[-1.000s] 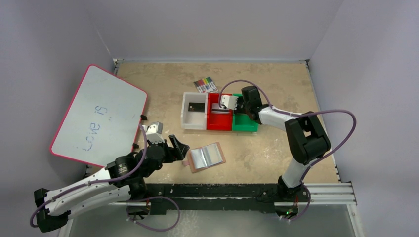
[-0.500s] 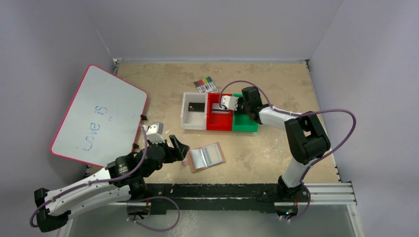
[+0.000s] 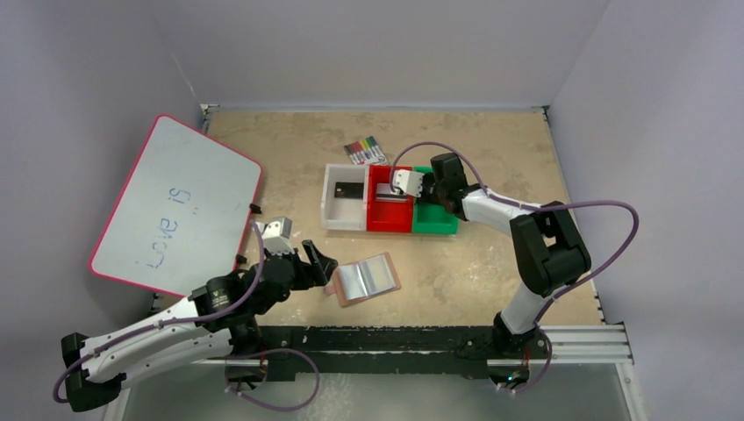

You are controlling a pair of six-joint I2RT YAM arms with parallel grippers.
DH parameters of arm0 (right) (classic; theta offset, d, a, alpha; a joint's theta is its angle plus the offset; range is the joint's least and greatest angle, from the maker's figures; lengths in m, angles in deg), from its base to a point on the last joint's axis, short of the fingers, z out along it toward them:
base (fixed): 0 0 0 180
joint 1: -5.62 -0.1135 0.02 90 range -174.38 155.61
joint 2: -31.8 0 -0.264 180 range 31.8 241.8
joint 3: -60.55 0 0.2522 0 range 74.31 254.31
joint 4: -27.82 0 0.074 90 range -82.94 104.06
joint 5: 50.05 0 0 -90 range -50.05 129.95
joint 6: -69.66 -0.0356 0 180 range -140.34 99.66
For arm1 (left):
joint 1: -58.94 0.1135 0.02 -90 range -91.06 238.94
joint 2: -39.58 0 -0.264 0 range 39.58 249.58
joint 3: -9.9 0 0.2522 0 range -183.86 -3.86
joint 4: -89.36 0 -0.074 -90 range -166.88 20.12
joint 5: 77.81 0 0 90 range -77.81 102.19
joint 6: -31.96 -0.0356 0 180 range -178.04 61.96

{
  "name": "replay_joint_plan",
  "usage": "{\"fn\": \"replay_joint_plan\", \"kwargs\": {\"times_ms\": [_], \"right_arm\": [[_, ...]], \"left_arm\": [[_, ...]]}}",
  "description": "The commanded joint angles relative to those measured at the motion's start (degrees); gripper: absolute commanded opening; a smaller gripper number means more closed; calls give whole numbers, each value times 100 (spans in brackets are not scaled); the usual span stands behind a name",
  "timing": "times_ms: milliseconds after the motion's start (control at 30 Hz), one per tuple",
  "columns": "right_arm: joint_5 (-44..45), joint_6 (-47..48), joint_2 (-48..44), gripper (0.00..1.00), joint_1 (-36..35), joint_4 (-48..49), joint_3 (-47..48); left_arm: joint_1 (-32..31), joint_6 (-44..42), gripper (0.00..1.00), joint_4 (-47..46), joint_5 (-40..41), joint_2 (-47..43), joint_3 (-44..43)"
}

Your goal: Take the credit cards out of the card holder

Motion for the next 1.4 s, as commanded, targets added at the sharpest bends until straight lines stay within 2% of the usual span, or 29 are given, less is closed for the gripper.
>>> {"fn": "replay_joint_plan", "kwargs": {"times_ms": [0, 333, 567, 700, 1167, 1267, 1367], "right_arm": [[-65, -113, -94, 14, 14, -17, 68], [237, -187, 125, 13, 18, 507, 42], [422, -257, 136, 4, 12, 881, 41], [821, -106, -23, 0, 11, 1378, -314], [790, -126, -509, 0, 10, 1706, -629], [603, -240, -606, 10, 10, 1628, -662], [471, -472, -628, 12, 11, 1486, -639]], "left_arm": [[2, 3, 78, -174, -36, 0, -161], [-1, 37, 77, -43, 23, -123, -166], [-3, 46, 77, 9, 51, -165, -159], [-2, 46, 77, 13, 61, -168, -138], [-3, 49, 77, -57, 22, -174, -80], [-3, 56, 77, -59, 15, -169, -71], [-3, 70, 77, -77, 9, -176, -64]]}}
